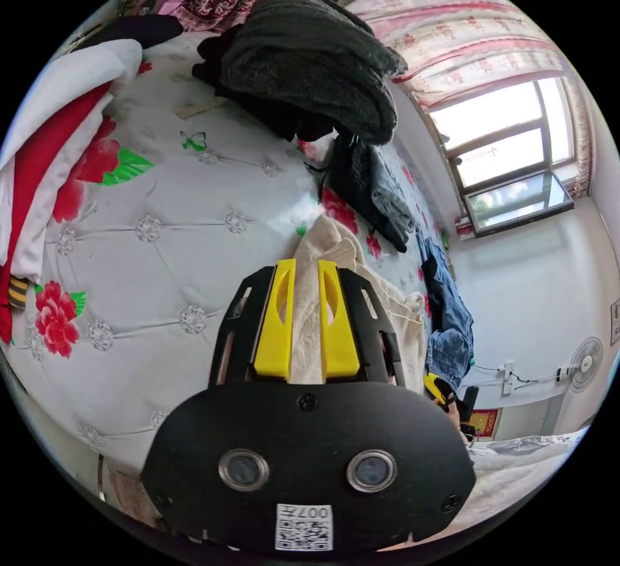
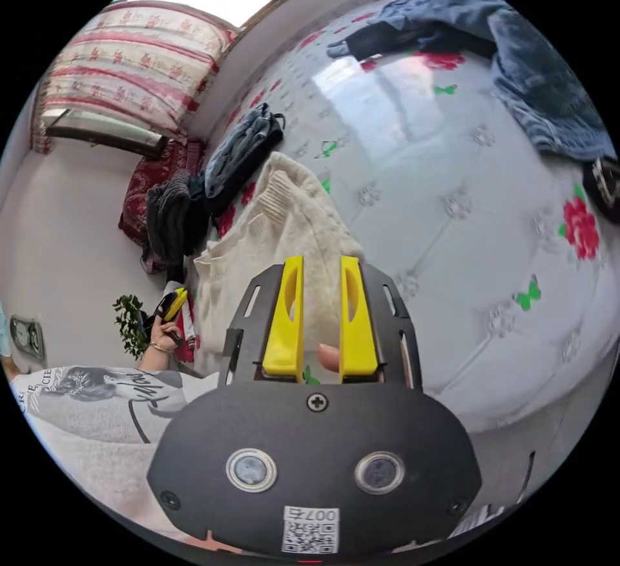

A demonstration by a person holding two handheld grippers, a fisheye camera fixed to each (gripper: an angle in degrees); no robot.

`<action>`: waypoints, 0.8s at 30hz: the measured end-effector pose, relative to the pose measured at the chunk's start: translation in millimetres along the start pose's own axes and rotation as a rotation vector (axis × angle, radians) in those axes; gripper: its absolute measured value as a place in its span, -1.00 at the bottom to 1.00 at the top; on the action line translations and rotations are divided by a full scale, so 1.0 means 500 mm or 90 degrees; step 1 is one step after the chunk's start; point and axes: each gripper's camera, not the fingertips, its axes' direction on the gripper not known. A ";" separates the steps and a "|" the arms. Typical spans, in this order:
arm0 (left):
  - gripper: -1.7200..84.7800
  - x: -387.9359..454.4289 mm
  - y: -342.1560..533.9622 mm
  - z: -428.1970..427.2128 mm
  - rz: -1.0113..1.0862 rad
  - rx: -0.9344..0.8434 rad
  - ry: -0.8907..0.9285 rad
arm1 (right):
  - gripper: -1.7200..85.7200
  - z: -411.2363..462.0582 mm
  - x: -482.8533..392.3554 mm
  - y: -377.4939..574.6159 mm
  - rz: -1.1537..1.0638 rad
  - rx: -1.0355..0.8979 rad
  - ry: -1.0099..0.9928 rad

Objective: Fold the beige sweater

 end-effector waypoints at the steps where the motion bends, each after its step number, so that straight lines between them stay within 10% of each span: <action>1: -0.83 0.008 0.005 -0.012 0.012 0.005 0.015 | -0.72 -0.004 0.017 0.013 0.019 -0.001 -0.004; 13: -0.79 0.317 0.262 0.313 0.399 -0.340 -0.033 | -0.65 0.055 0.213 0.168 0.242 -0.005 -0.158; 24: -0.83 0.462 0.305 0.190 0.586 -0.227 -0.023 | -0.64 0.117 0.222 0.241 0.234 0.038 -0.266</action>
